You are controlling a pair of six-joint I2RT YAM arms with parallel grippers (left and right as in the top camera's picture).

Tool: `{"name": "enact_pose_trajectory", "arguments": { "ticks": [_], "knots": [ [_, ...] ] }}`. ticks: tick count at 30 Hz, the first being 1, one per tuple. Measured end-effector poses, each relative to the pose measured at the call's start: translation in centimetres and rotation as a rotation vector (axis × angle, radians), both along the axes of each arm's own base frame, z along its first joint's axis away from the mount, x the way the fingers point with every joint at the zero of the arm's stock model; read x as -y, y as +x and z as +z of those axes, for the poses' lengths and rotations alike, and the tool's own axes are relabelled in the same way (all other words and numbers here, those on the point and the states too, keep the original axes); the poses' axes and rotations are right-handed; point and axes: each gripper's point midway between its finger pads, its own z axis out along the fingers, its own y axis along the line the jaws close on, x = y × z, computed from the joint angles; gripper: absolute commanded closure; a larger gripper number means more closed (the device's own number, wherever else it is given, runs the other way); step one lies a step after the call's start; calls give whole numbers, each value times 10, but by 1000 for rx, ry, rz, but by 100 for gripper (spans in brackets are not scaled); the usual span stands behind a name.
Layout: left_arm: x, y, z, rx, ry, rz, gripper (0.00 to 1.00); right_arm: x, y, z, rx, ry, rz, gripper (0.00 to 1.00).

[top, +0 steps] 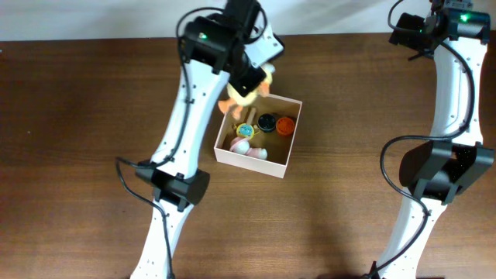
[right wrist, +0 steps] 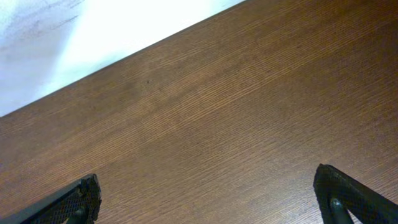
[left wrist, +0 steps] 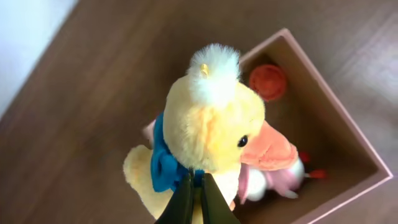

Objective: Pack container
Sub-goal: 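Carry the plush duck over the box with left gripper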

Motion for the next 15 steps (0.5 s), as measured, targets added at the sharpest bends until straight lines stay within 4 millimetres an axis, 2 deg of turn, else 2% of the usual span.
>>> {"name": "enact_pose_trajectory", "arguments": {
  "ticks": [6,15],
  "knots": [
    [19,-17,-42,-113,73,-79,98,0,0,0,0,0,1,1],
    [15,-29,-134,-314,199,-158,98,0,0,0,0,0,0,1]
  ]
}}
